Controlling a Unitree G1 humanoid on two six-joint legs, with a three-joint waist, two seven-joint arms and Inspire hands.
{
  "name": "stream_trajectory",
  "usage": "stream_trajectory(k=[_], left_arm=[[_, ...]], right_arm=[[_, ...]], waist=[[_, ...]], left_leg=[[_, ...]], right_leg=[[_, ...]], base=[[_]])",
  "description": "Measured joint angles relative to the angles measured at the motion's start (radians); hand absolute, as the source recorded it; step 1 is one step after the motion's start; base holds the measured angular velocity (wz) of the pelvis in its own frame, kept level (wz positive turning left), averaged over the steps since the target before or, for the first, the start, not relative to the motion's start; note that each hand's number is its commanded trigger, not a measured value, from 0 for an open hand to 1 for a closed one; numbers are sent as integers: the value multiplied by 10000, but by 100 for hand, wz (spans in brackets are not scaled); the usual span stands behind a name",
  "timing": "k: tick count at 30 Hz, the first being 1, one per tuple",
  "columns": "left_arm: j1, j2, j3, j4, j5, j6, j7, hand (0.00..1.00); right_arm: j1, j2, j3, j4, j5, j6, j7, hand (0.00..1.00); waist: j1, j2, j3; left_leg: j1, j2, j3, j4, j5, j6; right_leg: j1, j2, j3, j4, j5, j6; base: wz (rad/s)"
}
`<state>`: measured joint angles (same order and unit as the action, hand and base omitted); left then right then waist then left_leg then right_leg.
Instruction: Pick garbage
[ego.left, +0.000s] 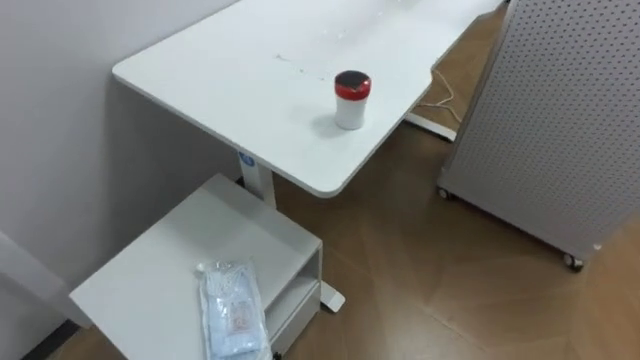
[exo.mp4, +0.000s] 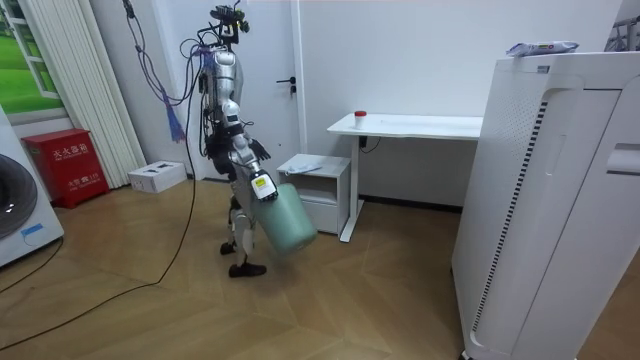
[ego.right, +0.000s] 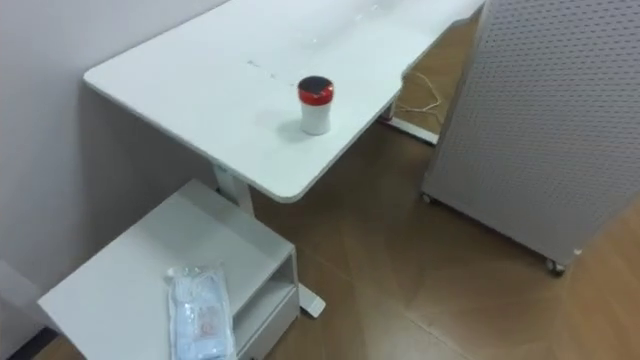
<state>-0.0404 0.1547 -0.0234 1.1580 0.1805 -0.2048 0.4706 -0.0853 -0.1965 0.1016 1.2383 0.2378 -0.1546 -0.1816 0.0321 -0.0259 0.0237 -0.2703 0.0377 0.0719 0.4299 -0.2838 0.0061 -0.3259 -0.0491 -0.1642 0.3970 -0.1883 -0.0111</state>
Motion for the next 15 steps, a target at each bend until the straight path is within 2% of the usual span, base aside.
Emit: stream_trajectory(k=[5, 7, 11, 13, 15], left_arm=[[-463, 24, -22, -2, -11, -64, 524, 0], [-824, 26, -305, 1, -25, -70, 887, 0], [-1411, -22, -847, -1, 130, -177, 1369, 0], [-1728, -93, -1046, 0, 293, -333, 1882, 0], [-2017, -121, -1248, -2, 321, -352, 2278, 0]], right_arm=[[-595, -29, 10, 21, 214, -17, -145, 100], [-872, -59, 188, -14, 567, -148, -315, 100], [-1342, -43, 336, -8, 779, -206, -348, 100], [-1604, -31, 342, -8, 925, -209, -335, 100], [-1747, -25, 444, -21, 1050, -214, -337, 100]], waist=[[50, 56, 51], [61, 113, 147], [14, 125, 253], [10, 187, 381], [13, 206, 401]], left_leg=[[-1211, -139, -19, 852, -30, 53], [-1758, -152, -20, 1193, -101, 176], [-2726, -224, 48, 1798, -164, 254], [-3260, -250, 46, 2149, -144, 203], [-3672, -236, 48, 2361, -76, 185]], right_leg=[[-1225, -202, -12, 916, -15, -21], [-1862, -338, -10, 1421, -60, -83], [-2892, -578, -4, 2121, -101, -141], [-3373, -617, 4, 2339, -54, -99], [-3761, -642, 6, 2488, 22, -120]], base=[[3], [4], [0], [-2], [0]])
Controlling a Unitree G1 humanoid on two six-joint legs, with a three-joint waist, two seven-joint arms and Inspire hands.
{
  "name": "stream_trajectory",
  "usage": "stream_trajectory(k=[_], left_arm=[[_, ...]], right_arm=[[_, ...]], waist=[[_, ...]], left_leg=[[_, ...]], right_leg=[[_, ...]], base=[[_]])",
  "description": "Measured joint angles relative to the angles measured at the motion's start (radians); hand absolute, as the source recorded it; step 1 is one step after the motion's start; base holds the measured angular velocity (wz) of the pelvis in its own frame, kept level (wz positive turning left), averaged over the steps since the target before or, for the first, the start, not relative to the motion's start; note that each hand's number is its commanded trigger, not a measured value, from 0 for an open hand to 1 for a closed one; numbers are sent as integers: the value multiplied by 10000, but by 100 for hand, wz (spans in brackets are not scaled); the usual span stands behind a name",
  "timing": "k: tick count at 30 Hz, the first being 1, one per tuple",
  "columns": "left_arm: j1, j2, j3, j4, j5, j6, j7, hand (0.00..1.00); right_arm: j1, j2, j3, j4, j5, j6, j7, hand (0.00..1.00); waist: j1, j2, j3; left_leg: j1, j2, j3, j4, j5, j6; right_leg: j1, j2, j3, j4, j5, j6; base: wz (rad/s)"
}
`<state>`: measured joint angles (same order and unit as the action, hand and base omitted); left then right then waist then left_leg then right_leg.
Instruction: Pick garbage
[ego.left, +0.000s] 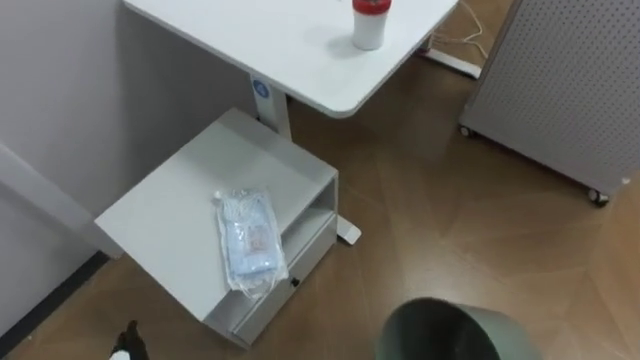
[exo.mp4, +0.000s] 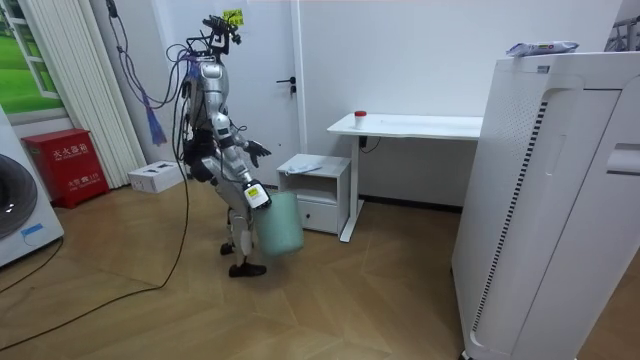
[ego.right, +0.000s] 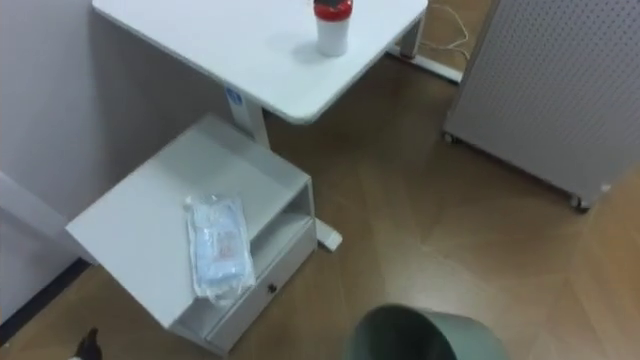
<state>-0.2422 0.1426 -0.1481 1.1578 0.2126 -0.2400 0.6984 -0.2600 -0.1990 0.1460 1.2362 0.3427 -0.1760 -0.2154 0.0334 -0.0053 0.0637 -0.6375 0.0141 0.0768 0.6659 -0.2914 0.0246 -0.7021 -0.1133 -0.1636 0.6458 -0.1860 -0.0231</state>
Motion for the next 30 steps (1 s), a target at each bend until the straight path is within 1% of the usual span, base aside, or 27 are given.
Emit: stream_trajectory(k=[1, 3, 5, 7, 11, 12, 15, 18, 21, 24, 26, 27, 28, 30], left_arm=[[-216, 7, -129, -1, 185, -3, 259, 0], [-409, 9, -219, -18, 395, -103, 639, 0], [-543, 19, -362, -8, 429, -119, 1000, 0], [-708, 14, -673, 12, 474, -153, 1284, 0], [-990, 27, -845, 39, 642, -164, 1561, 0], [-1107, 28, -998, 39, 641, -173, 1633, 0], [-1369, 30, -1154, 38, 643, -213, 1650, 0], [-1620, 92, -1320, 37, 654, -215, 1767, 0], [-1851, 121, -1583, 39, 644, -220, 2083, 0], [-2016, 196, -1901, 41, 678, -231, 2155, 0], [-2114, 197, -1902, 41, 845, -246, 2265, 0], [-2225, 212, -1901, 40, 880, -273, 2373, 0], [-2322, 221, -1892, 40, 979, -276, 2435, 0], [-2455, 252, -1893, 35, 1191, -287, 2608, 0]], right_arm=[[-47, 0, 234, -28, 262, -22, 2, 100], [-52, 9, 324, -293, 622, -70, 2, 100], [-176, -15, 410, -384, 923, -101, -77, 100], [-258, -95, 694, -405, 975, -127, 12, 100], [-359, -82, 1055, -723, 1054, -139, 96, 100], [-373, -78, 1113, -831, 1108, -144, 97, 100], [-439, -87, 1196, -949, 1144, -145, 107, 100], [-575, -114, 1430, -1156, 1147, -105, 91, 100], [-885, -134, 1755, -1167, 1145, -75, 74, 100], [-1120, -119, 2226, -1161, 1175, -63, 77, 100], [-1136, -48, 2252, -1171, 1180, -59, 77, 100], [-1169, -6, 2252, -1181, 1181, -59, 90, 100], [-1191, 3, 2248, -1232, 1182, -46, 102, 100], [-1244, 1, 2245, -1401, 1200, 23, 124, 100]], waist=[[0, -5, 6], [10, -5, 7], [-72, -23, 14], [-183, -19, 22], [-286, -12, 29], [-286, -11, 29], [-321, -15, 49], [-374, -33, 65], [-500, -56, 93], [-570, -103, 137], [-563, -79, 154], [-568, -86, 208], [-575, -80, 233], [-586, -78, 239]], left_leg=[[-232, 18, 24, 82, 54, -8], [-505, 8, 35, 198, 101, -19], [-689, -71, 37, 263, 144, -11], [-872, -69, 26, 280, 182, -44], [-1089, -11, 45, 299, 211, -36], [-1154, 9, 60, 301, 221, -19], [-1294, 58, 74, 315, 221, -23], [-1551, 84, 41, 364, 211, -35], [-1889, 131, 25, 579, 137, -38], [-1980, 145, 15, 629, 112, -41], [-2041, 165, -67, 764, 35, -73], [-2083, 179, -95, 852, -11, -80], [-2155, 188, -95, 927, -33, -69], [-2314, 209, -89, 985, -40, -67]], right_leg=[[-215, -2, -7, 49, 71, -31], [-493, -22, 2, 158, 130, -85], [-703, -59, 16, 298, 150, -141], [-879, -55, 5, 329, 196, -228], [-1100, -33, 6, 329, 227, -285], [-1171, -26, 9, 331, 236, -300], [-1308, -11, 5, 341, 227, -328], [-1531, -2, -26, 358, 207, -357], [-1832, 36, -26, 514, 164, -384], [-1930, 64, -18, 620, 146, -394], [-1931, 96, -24, 645, 106, -390], [-1950, 99, -46, 672, 82, -402], [-2004, 94, -50, 705, 50, -394], [-2141, 89, -59, 775, 50, -392]], base=[[3], [0], [3], [5], [-2], [0], [0], [0], [0], [0], [0], [0], [0], [4]])
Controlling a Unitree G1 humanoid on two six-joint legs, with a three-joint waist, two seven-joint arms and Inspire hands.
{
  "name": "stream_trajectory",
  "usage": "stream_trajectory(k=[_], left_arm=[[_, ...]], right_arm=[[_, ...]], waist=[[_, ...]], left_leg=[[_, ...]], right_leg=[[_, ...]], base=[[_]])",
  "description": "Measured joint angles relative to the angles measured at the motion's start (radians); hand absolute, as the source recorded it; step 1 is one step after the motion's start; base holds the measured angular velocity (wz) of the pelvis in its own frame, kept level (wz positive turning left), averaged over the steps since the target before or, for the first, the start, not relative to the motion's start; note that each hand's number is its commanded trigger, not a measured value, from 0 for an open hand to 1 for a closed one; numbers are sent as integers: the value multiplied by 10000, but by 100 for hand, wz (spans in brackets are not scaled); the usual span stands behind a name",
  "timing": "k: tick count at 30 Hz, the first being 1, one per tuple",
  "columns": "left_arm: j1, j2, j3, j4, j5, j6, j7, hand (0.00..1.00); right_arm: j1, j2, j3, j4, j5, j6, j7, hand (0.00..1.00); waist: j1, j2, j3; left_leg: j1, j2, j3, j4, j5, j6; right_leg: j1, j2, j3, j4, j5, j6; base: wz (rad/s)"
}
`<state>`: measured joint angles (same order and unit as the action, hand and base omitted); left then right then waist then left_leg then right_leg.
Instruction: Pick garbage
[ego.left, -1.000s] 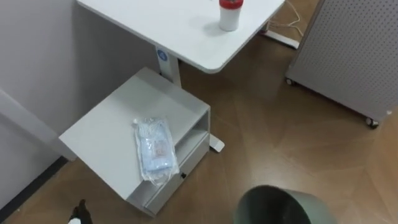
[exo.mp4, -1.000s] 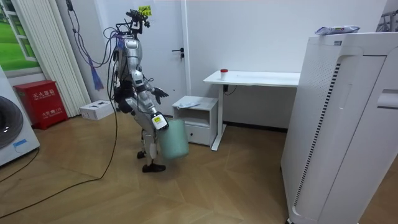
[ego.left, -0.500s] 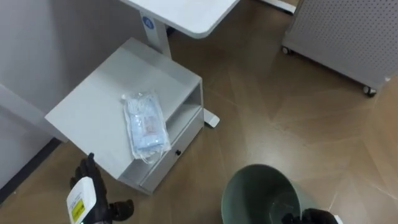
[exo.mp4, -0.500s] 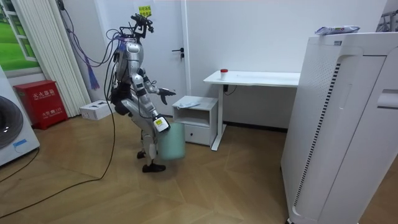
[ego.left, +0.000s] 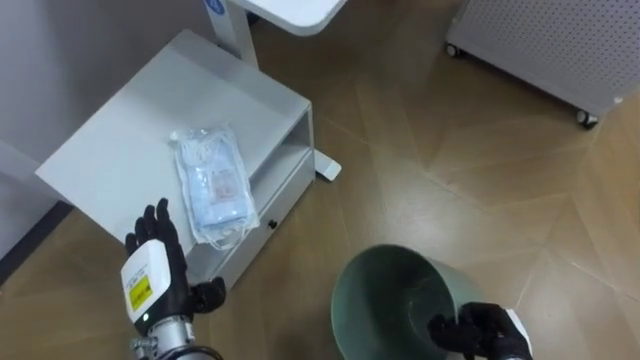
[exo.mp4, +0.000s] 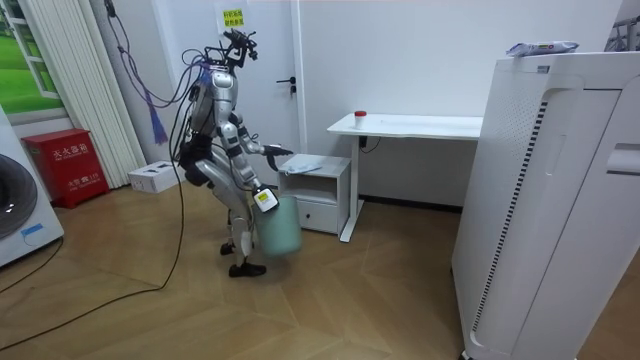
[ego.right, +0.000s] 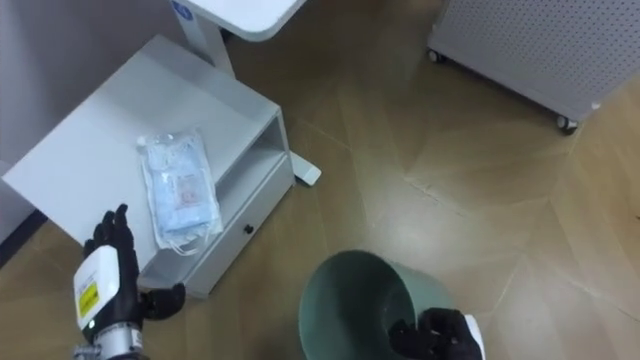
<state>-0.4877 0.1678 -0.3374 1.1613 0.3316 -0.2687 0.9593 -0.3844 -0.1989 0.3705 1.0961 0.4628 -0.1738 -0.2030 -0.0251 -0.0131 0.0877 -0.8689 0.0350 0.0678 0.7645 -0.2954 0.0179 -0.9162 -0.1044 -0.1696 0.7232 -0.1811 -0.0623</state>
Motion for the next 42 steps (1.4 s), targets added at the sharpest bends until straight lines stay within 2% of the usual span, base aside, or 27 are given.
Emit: stream_trajectory(k=[4, 8, 12, 20, 25, 29, 36, 42], left_arm=[[-69, 32, -17, 12, 352, 1, 173, 0], [-100, 44, -24, 13, 381, 8, 328, 0], [-419, 164, -107, 11, 573, 64, 546, 0], [-989, 423, -421, 99, 1313, 544, 553, 0], [-1306, 444, -746, 384, 1427, 909, 539, 0], [-1550, 475, -876, 505, 1436, 1058, 537, 0], [-1999, 506, -1391, 784, 1441, 1250, 478, 0], [-2061, 678, -1565, 876, 1438, 1749, -229, 0]], right_arm=[[-50, 53, 4, -28, -1, 198, 366, 100], [-85, 53, 2, -160, 0, 223, 596, 100], [-103, -30, 9, -627, 52, 297, 640, 100], [-451, -63, 280, -784, 48, 660, 633, 100], [-554, -136, 454, -845, 75, 669, 755, 100], [-820, -281, 612, -877, 166, 697, 876, 100], [-980, -359, 791, -902, 489, 1009, 972, 100], [-1136, -371, 761, -912, 516, 1209, 1262, 100]], waist=[[-69, 8, 13], [-220, 14, 34], [-299, 68, 66], [-488, 100, 86], [-504, 262, 179], [-512, 336, 204], [-533, 377, 224], [-529, 372, 221]], left_leg=[[-89, 53, 125, 82, -18, 29], [-131, 64, 150, 87, -19, 30], [-623, 58, 250, 312, -45, 68], [-1063, 61, 179, 647, -134, -1], [-1249, 57, 120, 714, -145, -14], [-1638, 60, 112, 863, -146, -13], [-1882, 50, 27, 1010, -162, 10], [-1973, 53, 136, 1028, -162, 16]], right_leg=[[-110, 2, 14, 64, 1, -1], [-176, 2, 45, 94, 0, 1], [-741, -16, 147, 415, 0, -5], [-1174, 11, 146, 641, -45, -80], [-1323, 31, 126, 654, -35, -92], [-1701, -5, 102, 801, -28, -105], [-1866, -95, 2, 940, -35, -126], [-2074, -119, 152, 986, -36, -121]], base=[[-1], [0], [-5], [-1], [0], [1], [2], [-4]])
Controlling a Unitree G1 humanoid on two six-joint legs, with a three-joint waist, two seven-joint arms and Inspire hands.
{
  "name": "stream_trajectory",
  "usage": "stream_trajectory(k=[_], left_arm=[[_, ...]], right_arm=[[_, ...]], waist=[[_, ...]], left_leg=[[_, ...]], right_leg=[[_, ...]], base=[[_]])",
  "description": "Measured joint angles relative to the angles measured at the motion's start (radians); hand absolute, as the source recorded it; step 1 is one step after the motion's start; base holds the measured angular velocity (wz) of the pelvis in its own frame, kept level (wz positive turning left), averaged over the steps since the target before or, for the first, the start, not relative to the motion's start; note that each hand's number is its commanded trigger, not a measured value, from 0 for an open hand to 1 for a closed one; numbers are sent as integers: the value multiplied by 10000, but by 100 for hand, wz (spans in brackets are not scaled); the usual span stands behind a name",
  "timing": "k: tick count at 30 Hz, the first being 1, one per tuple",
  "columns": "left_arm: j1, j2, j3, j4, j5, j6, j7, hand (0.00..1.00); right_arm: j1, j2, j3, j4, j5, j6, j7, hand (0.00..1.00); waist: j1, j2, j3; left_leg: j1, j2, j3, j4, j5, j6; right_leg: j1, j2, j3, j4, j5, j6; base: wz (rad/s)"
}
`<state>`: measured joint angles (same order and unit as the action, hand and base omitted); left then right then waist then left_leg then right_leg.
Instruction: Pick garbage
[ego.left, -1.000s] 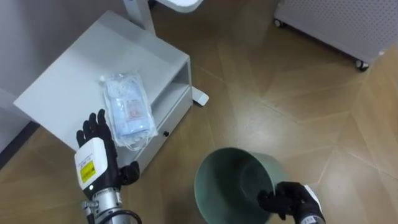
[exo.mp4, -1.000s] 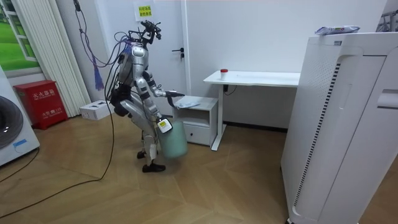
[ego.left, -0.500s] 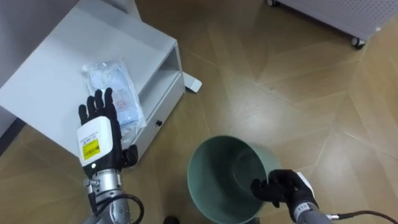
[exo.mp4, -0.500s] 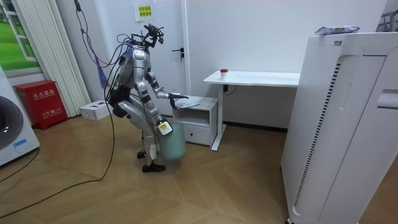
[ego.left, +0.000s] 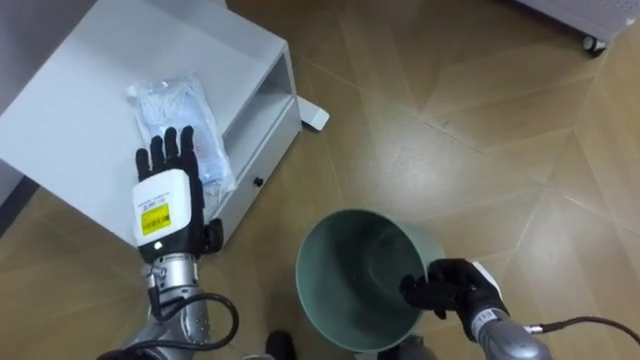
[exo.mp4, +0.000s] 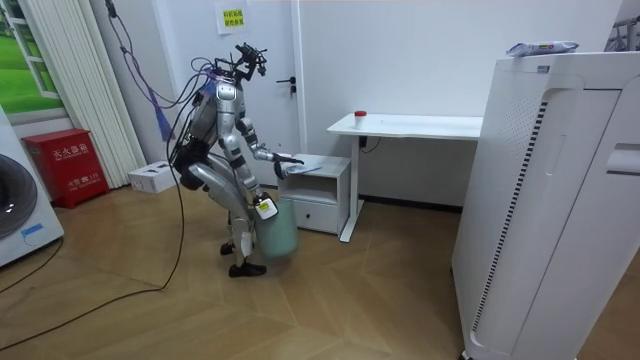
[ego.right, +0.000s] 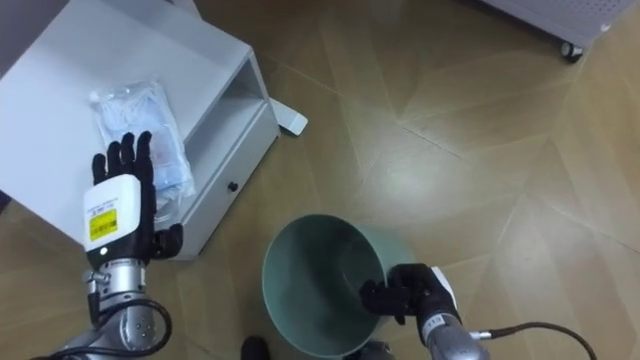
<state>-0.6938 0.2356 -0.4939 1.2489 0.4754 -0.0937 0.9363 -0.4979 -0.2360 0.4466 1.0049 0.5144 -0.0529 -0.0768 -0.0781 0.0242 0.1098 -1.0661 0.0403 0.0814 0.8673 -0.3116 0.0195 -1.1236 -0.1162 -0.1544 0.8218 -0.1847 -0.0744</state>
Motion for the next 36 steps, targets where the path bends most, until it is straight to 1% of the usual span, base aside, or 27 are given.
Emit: stream_trajectory(k=[2, 3, 4, 5, 6, 7, 8, 11, 14, 15, 16, 20, 21, 24, 27, 31, 36], left_arm=[[14, 98, 1, 20, -1, 148, -357, 0], [14, 131, 5, 20, -2, 237, -600, 3], [22, 169, 4, 27, -3, 281, -812, 14], [19, 181, -2, 72, -4, 293, -904, 52], [15, 193, -5, 143, -6, 305, -1075, 58], [-8, 192, -5, 249, -6, 317, -1228, 73], [-18, 193, -6, 284, -6, 331, -1262, 100], [-96, 314, 5, 290, -3, 432, -1215, 100], [-326, 584, 38, 282, -2, 462, -1210, 100], [-390, 690, 30, 288, 0, 505, -1398, 100], [-376, 735, 29, 287, -1, 513, -1412, 100], [-289, 748, 45, 281, -4, 596, -1411, 100], [-226, 748, 25, 280, -3, 655, -1428, 100], [-116, 749, 10, 279, 3, 815, -1444, 100], [-86, 749, 10, 279, 3, 934, -1452, 100], [-60, 751, 7, 277, 3, 960, -1454, 100], [-89, 739, -9, 276, -59, 969, -1453, 100]], right_arm=[[-19, -7, -12, -2, 21, 25, 78, 100], [-24, -21, -14, 0, 62, 110, 101, 100], [-18, -20, -2, 9, 124, 162, 111, 100], [-28, -21, 11, 9, 189, 195, 114, 100], [-34, -28, 22, 16, 293, 220, 116, 100], [-37, -31, 19, 51, 315, 223, 116, 100], [-39, -34, 19, 71, 322, 231, 116, 100], [-39, -71, -28, 74, 326, 321, 118, 100], [-33, -73, -85, 74, 328, 330, 143, 100], [-20, -71, -87, 76, 329, 331, 153, 100], [8, -70, -91, 94, 341, 333, 162, 100], [74, -63, -180, 247, 395, 342, 156, 100], [75, -45, -180, 340, 395, 342, 151, 100], [73, -42, -278, 400, 420, 343, 132, 100], [73, -34, -311, 408, 450, 343, 134, 100], [74, -38, -386, 425, 673, 345, 88, 100], [76, -45, -307, 414, 825, 365, -99, 100]], waist=[[-11, -1, 0], [-3, -1, 0], [11, -1, 0], [9, -1, 0], [2, -1, 0], [3, -1, 0], [1, -1, -1], [5, -3, -3], [-11, -4, -7], [-41, -1, -8], [-47, 0, -9], [-27, 40, -33], [-24, 45, -36], [-15, 117, -81], [-11, 131, -89], [-15, 166, -112], [-1, 169, -113]], left_leg=[[-36, 3, 24, 27, -1, -1], [-46, 4, 36, 62, -2, -3], [-55, 13, 32, 92, -2, -3], [-55, 14, 34, 105, -4, -4], [-50, 14, 38, 120, -8, -11], [-49, 16, 50, 126, -11, -11], [-49, 16, 53, 131, -12, -12], [-48, 0, 54, 171, -12, -12], [-20, -10, 47, 197, 0, -23], [25, -15, 67, 196, 6, -25], [79, -10, 84, 192, 5, -24], [227, -13, 77, 112, 19, -27], [294, -21, 78, 76, 20, -26], [316, -25, 90, -5, 40, -16], [325, -24, 90, -40, 48, -22], [325, -22, 99, -63, 48, -22], [349, -12, 122, -85, 48, -21]], right_leg=[[-35, 32, 4, 88, 5, -9], [-60, 34, 10, 151, -1, -18], [-68, 46, 13, 179, -10, -31], [-70, 42, 15, 196, -14, -38], [-70, 39, 19, 216, -16, -41], [-70, 37, 25, 223, -16, -42], [-70, 33, 26, 221, -16, -42], [-67, 2, 31, 195, -15, -44], [-34, -19, 24, 200, 29, -70], [-1, -23, 33, 208, 38, -69], [39, -16, 47, 207, 40, -66], [210, -21, 21, 125, 48, -65], [275, -25, 22, 105, 47, -64], [296, -30, 14, 40, 54, -54], [297, -27, 2, 21, 54, -53], [297, -21, 6, -13, 54, -52], [300, -15, 19, -28, 54, -51]], base=[[-2], [0], [0], [0], [0], [0], [0], [0], [0], [0], [0], [0], [0], [0], [0], [0], [0]])
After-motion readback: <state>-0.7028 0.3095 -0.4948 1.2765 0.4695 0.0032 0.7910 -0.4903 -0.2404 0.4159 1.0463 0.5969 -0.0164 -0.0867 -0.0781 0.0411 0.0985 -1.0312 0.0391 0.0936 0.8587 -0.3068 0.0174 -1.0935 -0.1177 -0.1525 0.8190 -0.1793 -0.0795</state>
